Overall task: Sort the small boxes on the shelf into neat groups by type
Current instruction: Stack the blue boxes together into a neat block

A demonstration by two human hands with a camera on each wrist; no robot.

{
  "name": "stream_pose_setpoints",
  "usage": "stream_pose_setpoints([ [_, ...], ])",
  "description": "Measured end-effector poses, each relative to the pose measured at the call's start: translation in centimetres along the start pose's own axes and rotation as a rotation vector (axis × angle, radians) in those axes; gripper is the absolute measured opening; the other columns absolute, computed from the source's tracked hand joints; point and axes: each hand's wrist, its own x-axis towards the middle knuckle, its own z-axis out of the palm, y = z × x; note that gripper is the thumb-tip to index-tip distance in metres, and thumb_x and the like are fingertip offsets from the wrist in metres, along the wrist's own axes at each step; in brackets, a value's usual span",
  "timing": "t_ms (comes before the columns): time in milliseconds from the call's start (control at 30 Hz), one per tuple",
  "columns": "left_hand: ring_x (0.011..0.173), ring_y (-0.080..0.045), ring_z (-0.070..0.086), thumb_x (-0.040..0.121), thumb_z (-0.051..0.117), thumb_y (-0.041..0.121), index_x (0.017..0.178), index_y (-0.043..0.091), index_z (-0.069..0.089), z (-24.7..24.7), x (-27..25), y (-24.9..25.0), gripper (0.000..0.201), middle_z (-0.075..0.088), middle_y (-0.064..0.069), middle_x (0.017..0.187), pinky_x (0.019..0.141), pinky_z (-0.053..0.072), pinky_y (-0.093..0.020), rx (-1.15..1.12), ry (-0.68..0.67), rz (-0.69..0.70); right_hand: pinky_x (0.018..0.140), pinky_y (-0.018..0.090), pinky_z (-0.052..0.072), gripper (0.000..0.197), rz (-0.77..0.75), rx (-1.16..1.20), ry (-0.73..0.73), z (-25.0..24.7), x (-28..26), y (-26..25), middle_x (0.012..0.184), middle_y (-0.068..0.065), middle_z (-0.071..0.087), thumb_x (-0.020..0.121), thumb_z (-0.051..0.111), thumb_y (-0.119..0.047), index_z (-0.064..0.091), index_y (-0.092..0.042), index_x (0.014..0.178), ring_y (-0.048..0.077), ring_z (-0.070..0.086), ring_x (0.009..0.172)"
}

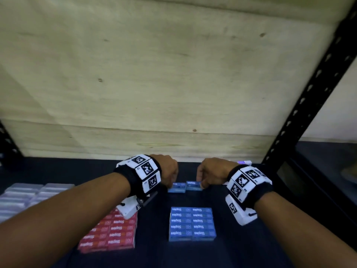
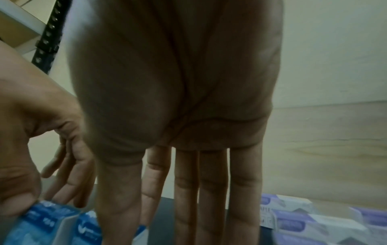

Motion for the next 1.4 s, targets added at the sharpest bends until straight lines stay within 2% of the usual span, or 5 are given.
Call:
stream_pose_setpoints([
  [300,0.085,-0.005,0.058,0.078,0.078,0.032,0.099,0.023,0.075,1.7,-2.6,1.4,0.023,0.072,0.009,0.100,0.079,0.047,-0.022,-0.058,-0.025,0.064,0.093,0.033,0.053,0.013,-0.019,0.093,-0.092,1.9,-3.7,0.1,0.088,-0.006,0.072,0.081,0.077,-0.013,0.075,-0.017,0.093,0.017,0.068,0.095],
  [467,0.086,-0.006,0.060,0.080,0.076,0.029,0.099,0.021,0.075,1.9,-3.2,1.3,0.021,0.073,0.006,0.101,0.083,0.048,-0.023,-0.094,-0.055,0.060,0.047,0.004,0.040,0.017,-0.010,0.075,-0.127,1.7,-4.9,-0.1,0.080,-0.015,0.062,0.086,0.073,-0.017,0.074,-0.017,0.103,0.000,0.055,0.073],
  [600,0.084,-0.007,0.058,0.088,0.068,0.024,0.106,0.020,0.072,1.9,-3.4,1.4,0.019,0.070,0.004,0.103,0.085,0.048,-0.024,-0.149,-0.127,0.066,0.067,0.023,0.054,0.013,0.026,0.117,-0.160,1.6,-5.2,0.1,0.087,-0.015,0.064,0.090,0.067,-0.022,0.074,-0.024,0.101,0.004,0.057,0.083],
  [1033,0.069,-0.011,0.063,0.091,0.063,0.028,0.105,0.026,0.068,1.8,-3.6,2.3,0.015,0.058,0.019,0.067,0.075,0.048,-0.023,-0.153,-0.136,0.086,0.091,0.021,0.042,0.017,-0.035,0.087,-0.182,1.6,-4.9,0.2,0.094,-0.011,0.070,0.091,0.068,-0.022,0.073,-0.018,0.107,0.001,0.058,0.089],
  [1400,0.074,-0.013,0.068,0.093,0.061,0.034,0.103,0.029,0.066,1.8,-3.2,2.7,0.013,0.059,0.017,0.079,0.077,0.053,-0.025,-0.161,-0.165,0.074,0.096,0.026,0.043,0.015,-0.020,0.116,-0.157,2.0,-4.9,0.3,0.080,-0.021,0.063,0.090,0.069,-0.027,0.073,-0.024,0.105,0.001,0.058,0.088],
])
